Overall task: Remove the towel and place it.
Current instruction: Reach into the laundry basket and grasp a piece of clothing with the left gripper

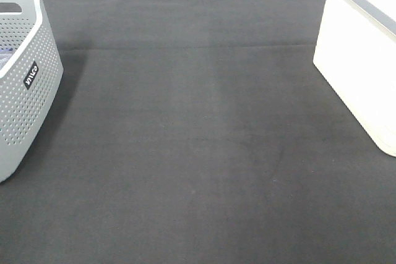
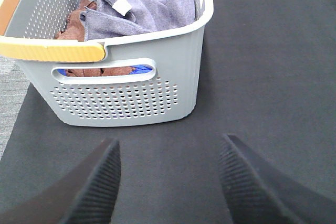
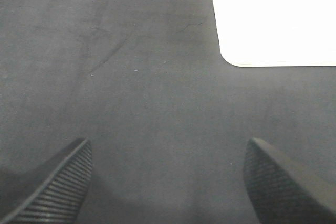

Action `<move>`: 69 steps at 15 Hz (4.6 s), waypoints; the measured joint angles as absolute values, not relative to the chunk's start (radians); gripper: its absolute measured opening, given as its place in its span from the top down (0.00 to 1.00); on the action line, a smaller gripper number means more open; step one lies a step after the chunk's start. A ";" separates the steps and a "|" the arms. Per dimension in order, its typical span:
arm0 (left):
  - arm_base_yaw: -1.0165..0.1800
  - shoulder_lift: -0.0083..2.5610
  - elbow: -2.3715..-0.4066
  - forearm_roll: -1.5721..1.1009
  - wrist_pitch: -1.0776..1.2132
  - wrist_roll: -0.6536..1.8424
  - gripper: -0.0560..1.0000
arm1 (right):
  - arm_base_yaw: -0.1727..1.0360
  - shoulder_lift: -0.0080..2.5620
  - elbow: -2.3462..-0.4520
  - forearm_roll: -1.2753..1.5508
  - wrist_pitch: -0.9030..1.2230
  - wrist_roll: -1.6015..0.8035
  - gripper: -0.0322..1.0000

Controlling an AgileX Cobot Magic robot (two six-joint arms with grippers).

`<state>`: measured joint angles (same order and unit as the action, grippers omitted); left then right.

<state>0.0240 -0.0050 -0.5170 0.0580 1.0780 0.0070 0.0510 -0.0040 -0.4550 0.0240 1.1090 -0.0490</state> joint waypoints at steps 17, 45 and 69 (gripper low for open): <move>0.024 -0.005 -0.517 0.062 1.078 0.016 0.01 | 0.051 -0.004 -0.455 0.024 1.109 -0.049 0.23; 0.024 -0.005 -0.517 0.064 1.078 0.018 0.01 | 0.051 -0.004 -0.455 0.024 1.109 -0.049 0.23; 0.033 1.238 -1.364 0.178 1.186 0.817 0.01 | 0.051 -0.004 -0.455 0.024 1.109 -0.049 0.23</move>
